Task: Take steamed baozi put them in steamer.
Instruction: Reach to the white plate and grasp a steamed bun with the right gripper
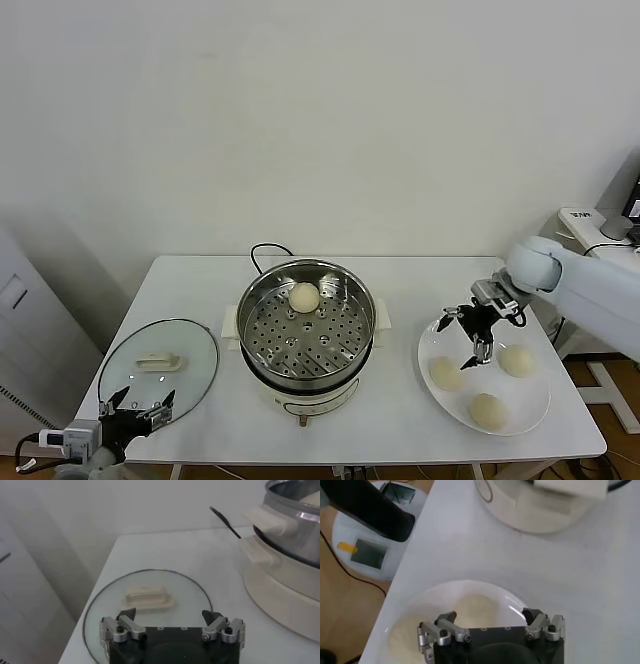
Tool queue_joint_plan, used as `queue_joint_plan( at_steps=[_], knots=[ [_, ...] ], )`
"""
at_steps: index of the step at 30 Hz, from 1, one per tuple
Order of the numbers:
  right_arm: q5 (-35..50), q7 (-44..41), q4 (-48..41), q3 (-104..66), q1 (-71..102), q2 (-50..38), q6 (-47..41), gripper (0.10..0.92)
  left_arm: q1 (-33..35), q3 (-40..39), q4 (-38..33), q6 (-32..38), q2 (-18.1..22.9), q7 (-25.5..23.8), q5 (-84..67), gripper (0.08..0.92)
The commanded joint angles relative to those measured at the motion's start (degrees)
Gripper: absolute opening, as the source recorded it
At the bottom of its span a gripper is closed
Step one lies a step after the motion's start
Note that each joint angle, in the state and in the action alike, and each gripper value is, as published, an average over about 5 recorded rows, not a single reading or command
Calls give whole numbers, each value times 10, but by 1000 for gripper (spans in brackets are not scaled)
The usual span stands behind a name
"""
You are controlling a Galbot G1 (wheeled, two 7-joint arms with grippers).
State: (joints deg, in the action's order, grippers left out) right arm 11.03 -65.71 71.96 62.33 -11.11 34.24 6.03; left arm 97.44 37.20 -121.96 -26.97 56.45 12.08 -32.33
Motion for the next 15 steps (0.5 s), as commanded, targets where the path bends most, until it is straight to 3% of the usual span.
queue_joint_plan(
  at_steps=[1, 15],
  knots=[
    [-26, 8, -17, -45, 69, 1, -11, 823, 0, 0, 2, 0, 1, 0, 1, 823],
    [-67, 12, -38, -104, 131, 26, -9, 782, 1, -2, 2, -1, 2, 1, 3, 823]
  ],
)
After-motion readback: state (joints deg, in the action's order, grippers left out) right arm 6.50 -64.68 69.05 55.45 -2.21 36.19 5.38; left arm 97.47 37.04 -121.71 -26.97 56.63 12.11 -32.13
